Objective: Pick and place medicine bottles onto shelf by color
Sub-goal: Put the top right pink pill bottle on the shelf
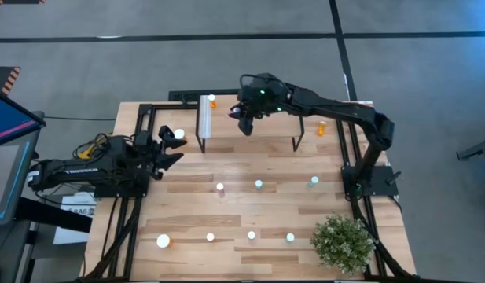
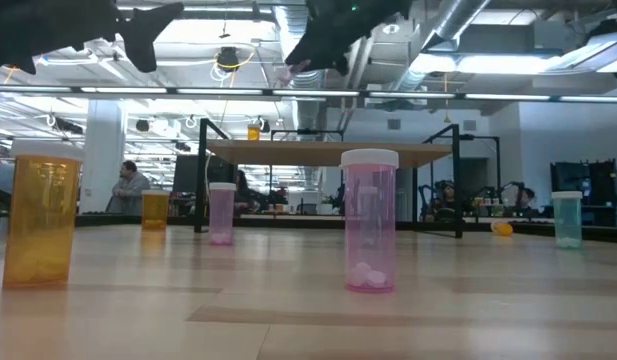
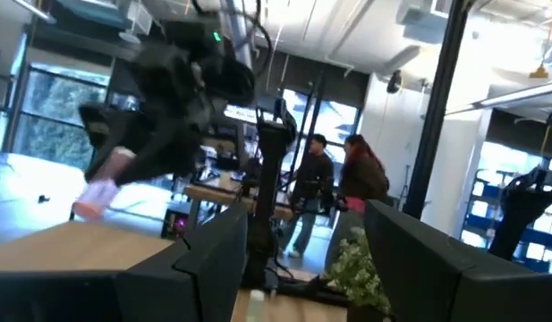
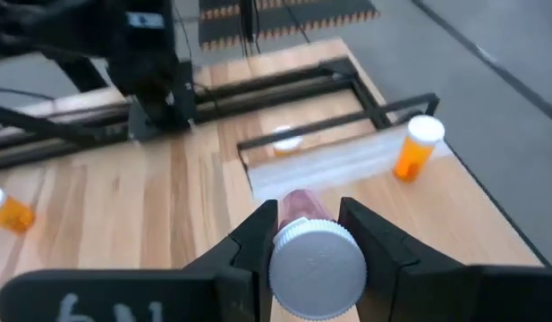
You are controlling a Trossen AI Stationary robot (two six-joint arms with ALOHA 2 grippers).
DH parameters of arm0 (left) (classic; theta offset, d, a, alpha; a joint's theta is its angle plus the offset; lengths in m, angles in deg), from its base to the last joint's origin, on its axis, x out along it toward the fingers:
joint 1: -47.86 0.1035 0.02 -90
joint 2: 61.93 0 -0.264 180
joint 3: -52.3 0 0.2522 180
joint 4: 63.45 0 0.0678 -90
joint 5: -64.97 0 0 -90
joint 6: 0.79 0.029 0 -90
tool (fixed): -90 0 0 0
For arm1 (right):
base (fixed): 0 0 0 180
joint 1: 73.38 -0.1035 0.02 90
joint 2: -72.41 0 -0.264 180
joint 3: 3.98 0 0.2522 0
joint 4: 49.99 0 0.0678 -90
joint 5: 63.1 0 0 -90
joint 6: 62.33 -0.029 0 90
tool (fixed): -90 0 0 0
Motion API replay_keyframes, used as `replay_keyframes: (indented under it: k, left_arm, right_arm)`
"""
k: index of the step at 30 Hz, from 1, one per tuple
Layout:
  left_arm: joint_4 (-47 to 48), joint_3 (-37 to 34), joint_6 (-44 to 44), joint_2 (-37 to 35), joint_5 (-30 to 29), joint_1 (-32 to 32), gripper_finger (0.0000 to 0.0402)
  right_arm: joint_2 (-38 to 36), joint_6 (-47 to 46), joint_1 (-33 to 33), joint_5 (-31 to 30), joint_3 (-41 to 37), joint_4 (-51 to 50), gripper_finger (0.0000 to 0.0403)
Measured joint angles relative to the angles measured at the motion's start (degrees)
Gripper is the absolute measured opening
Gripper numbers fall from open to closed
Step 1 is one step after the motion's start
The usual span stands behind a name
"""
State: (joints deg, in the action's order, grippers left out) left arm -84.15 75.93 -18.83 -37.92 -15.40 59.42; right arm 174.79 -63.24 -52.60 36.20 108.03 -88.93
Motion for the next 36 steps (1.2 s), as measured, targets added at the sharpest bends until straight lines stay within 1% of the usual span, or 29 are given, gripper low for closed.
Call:
replay_keyframes:
  k: [6,8,10,13,15,19,21,27,31,33,36]
  left_arm:
    - [7.3,0.0,0.0,0.0,-3.1,0.0,0.0215]
    - [9.0,0.0,0.1,0.0,-3.9,0.0,0.0215]
    - [9.3,0.0,0.3,0.0,-4.6,0.0,0.0215]
    - [9.5,0.0,0.8,0.0,-5.5,0.0,0.0215]
    - [9.5,0.0,1.3,0.0,-6.0,0.0,0.0215]
    - [9.1,0.5,2.7,0.0,-9.7,0.0,0.0215]
    - [8.9,1.1,3.0,-0.1,-10.4,0.0,0.0215]
    - [9.6,1.4,3.0,0.0,-10.4,0.0,0.0215]
    - [9.8,1.4,2.9,0.0,-10.4,0.0,0.0215]
    - [9.8,1.4,2.9,0.0,-10.5,0.0,0.0215]
    - [9.8,1.4,3.0,0.0,-10.5,0.0,0.0215]
  right_arm:
    - [6.5,4.5,0.6,-0.1,8.9,-10.8,0.0126]
    - [8.7,5.3,1.2,-0.1,12.0,-12.6,0.0126]
    - [10.3,5.8,2.2,-0.2,14.2,-16.8,0.0126]
    - [12.9,6.4,3.3,-0.5,17.1,-19.7,0.0126]
    - [13.5,6.6,4.1,-0.5,17.6,-22.1,0.0126]
    - [13.2,6.9,4.5,-0.4,17.7,-22.7,0.0126]
    - [13.0,6.9,4.5,-0.4,17.7,-23.0,0.0126]
    - [12.7,7.3,4.5,-2.4,17.7,-25.3,0.0126]
    - [13.3,8.4,4.5,-4.9,17.6,-27.6,0.0126]
    - [13.2,8.7,4.4,-6.2,17.7,-27.2,0.0126]
    - [13.2,8.9,4.8,-6.4,17.7,-28.2,0.0126]
